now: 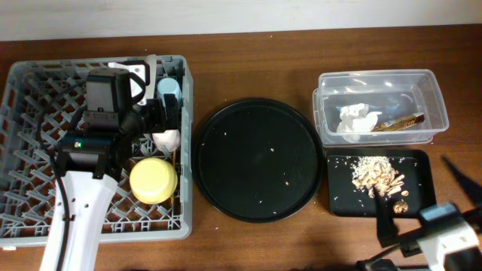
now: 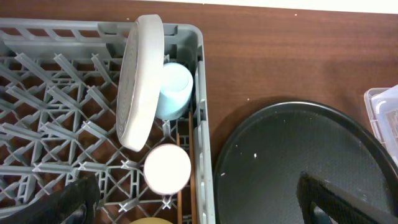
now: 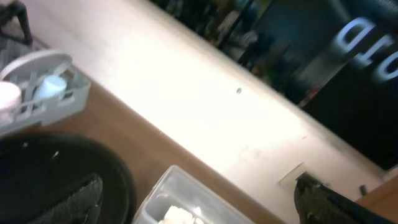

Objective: Sort waste into correct bins and load items into the dishwasher rack

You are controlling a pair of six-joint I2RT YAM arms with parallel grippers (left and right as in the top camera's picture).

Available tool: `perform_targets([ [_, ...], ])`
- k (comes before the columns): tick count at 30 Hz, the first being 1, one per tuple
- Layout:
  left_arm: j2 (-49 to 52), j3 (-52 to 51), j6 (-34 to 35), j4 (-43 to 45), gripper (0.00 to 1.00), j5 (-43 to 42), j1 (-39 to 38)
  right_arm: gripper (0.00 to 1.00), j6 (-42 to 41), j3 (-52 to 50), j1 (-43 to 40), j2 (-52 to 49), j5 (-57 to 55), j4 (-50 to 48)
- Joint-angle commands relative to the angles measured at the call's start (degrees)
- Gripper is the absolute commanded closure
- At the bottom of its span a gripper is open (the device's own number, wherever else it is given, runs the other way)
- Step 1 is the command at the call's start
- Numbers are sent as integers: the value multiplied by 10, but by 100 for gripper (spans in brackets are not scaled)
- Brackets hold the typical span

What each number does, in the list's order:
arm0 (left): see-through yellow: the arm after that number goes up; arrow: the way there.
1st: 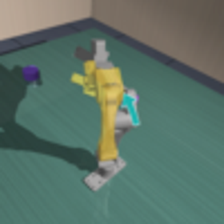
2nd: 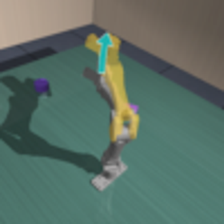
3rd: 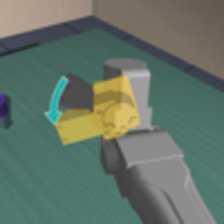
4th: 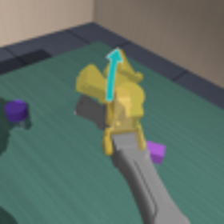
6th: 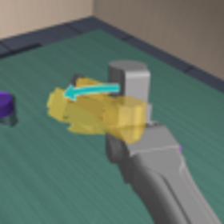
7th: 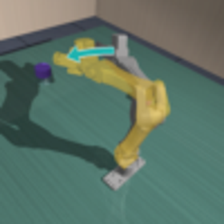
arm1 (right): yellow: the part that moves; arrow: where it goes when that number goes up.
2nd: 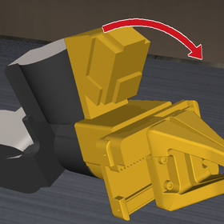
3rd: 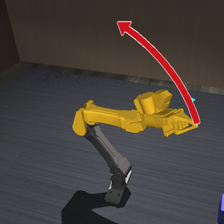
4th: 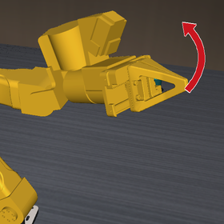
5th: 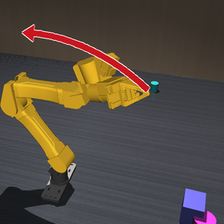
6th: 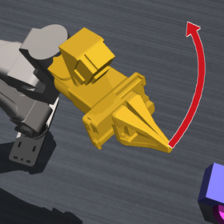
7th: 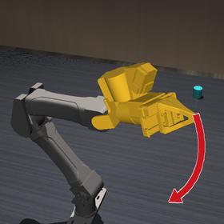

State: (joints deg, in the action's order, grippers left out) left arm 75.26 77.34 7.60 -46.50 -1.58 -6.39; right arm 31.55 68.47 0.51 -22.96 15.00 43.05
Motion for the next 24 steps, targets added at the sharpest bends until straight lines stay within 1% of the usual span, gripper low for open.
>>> perform_targets([
  [1,-1,3,7,1,1,-6,2,1,-106,-167,-1,82,-2,-186],
  [2,-1,3,7,1,1,-6,2,1,-146,-251,-1,123,-2,-273],
  [4,-1,3,7,1,1,-6,2,1,-186,-389,-1,184,0,-374],
  [6,-1,3,7,1,0,-6,2,1,-189,-475,-1,223,12,-419],
  [7,-1,3,7,1,1,-6,2,1,-190,-530,-1,225,28,-462],
  [10,-1,3,7,1,1,-6,2,1,-216,-619,4,228,23,-515],
  [13,-1,3,7,1,1,-6,2,1,-229,-675,19,228,-14,-515],
  [15,-1,3,7,1,1,-6,2,1,-263,-681,21,228,-70,-471],
  [17,-1,3,7,1,1,-6,2,1,-263,-681,21,228,-98,-440],
  [18,-1,3,7,1,1,-6,2,1,-263,-681,21,228,-119,-392],
  [24,-1,3,7,1,1,-6,2,1,-267,-681,21,228,-133,-387],
])
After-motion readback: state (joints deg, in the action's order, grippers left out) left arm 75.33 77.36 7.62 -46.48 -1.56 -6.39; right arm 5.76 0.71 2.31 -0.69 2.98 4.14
